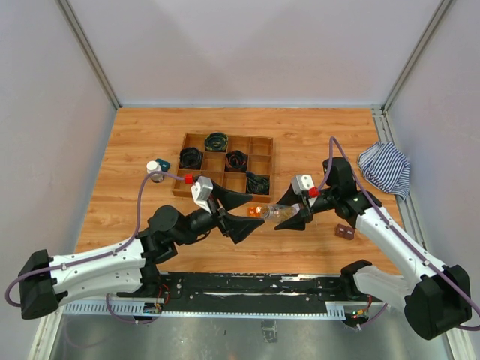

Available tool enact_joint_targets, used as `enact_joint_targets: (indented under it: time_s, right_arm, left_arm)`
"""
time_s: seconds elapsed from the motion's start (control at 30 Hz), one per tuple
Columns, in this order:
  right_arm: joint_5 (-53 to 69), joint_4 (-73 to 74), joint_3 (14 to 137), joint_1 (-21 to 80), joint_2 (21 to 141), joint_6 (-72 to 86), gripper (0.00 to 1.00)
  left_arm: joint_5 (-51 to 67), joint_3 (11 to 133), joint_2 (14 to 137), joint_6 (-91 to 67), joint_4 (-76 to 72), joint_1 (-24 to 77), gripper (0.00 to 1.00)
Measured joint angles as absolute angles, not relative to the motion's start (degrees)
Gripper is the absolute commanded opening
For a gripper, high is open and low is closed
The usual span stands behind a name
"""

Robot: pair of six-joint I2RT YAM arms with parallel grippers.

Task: Sort the pills into containers
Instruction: Unscrew the lid of the pill bottle.

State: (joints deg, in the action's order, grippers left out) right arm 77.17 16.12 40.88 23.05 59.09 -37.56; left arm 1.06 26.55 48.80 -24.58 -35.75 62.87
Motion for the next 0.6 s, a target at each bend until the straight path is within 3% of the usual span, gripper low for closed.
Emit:
enact_joint_targets:
  time_s: [0.6]
  right_arm:
    - [78.89, 16.12, 40.88, 23.05, 58.13, -37.54, 0.01]
  left_arm:
    - [5.58, 15.22, 38.11, -13.93, -38.41, 62.87, 0.99]
